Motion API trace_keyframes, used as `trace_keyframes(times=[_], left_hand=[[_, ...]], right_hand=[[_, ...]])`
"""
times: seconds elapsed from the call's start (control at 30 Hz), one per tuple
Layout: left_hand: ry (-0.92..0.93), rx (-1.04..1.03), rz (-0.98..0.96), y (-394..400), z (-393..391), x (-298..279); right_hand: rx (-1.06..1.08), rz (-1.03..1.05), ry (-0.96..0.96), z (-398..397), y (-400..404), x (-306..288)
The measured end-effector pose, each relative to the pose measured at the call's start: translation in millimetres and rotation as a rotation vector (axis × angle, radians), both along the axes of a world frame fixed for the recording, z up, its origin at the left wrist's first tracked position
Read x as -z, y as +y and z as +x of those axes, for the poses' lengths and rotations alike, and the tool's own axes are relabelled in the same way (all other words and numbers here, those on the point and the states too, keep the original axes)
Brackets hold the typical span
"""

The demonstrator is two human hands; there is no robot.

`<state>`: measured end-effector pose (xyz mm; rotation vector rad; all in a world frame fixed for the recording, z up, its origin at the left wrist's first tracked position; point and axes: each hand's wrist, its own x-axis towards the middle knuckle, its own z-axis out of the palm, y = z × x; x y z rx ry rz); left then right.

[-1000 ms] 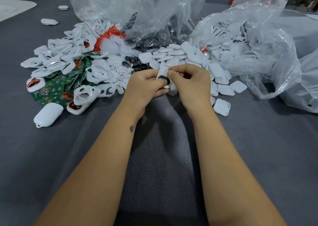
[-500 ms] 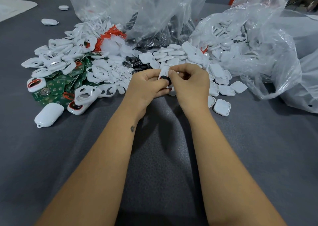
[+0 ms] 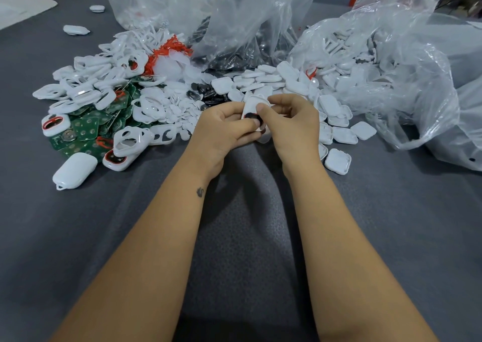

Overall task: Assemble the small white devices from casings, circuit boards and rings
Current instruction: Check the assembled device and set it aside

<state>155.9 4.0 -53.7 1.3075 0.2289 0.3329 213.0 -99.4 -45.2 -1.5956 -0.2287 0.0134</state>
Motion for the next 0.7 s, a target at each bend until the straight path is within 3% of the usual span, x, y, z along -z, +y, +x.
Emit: trace_keyframes(times=[0.23,0.4,0.7], left_hand=[[0.038,0.063,0.014,0.7,-1.1,-4.5],[0.119,0.006,-0.196,4.4,1.3,-9.0],[0.084,0.001,-0.281,5.4,1.2,-8.4]], right_hand=[[-0.117,0.105,0.013,-2.9,-4.7,-3.5],[-0.133,0.089,-0.007,-2.8,-5.1,-4.5],[-0.153,0.061,-0.026,0.1,-3.7,-0.8]])
